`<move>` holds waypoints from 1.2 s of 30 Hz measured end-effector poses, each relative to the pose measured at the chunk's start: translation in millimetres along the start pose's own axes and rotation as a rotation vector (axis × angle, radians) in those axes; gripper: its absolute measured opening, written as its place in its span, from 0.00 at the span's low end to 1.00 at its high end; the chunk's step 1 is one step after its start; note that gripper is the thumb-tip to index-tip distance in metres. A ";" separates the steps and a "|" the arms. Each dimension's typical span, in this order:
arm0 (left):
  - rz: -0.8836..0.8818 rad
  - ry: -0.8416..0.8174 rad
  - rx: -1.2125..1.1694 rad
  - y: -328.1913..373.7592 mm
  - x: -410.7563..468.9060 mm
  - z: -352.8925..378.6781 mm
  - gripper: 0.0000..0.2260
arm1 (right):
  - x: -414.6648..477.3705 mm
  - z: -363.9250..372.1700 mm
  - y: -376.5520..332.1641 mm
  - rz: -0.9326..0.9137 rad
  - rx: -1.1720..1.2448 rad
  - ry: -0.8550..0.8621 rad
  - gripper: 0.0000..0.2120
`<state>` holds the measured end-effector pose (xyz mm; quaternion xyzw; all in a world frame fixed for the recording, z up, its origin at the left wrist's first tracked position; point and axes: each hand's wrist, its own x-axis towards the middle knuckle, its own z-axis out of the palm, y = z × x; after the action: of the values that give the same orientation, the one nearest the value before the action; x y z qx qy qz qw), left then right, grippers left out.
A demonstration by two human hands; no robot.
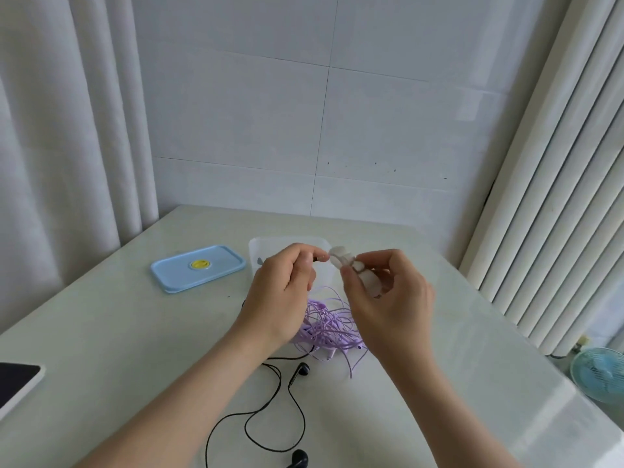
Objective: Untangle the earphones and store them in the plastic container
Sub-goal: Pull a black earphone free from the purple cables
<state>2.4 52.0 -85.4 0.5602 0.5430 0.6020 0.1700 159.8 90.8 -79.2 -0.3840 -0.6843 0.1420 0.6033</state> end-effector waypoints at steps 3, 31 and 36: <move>-0.049 -0.023 -0.116 7.8 -0.9 -1.7 0.15 | -1.7 1.5 -1.6 0.019 0.033 -0.017 0.09; -0.299 -0.117 -0.466 16.0 0.1 -7.9 0.17 | -4.6 6.7 -0.5 -0.059 0.201 -0.112 0.12; -0.336 -0.125 -0.536 14.9 3.2 -10.1 0.14 | -2.6 5.0 -0.8 0.017 0.278 -0.138 0.13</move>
<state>-1.2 44.7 -69.0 0.4338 0.4385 0.6514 0.4418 154.7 89.8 -81.7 -0.2919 -0.6946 0.2665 0.6011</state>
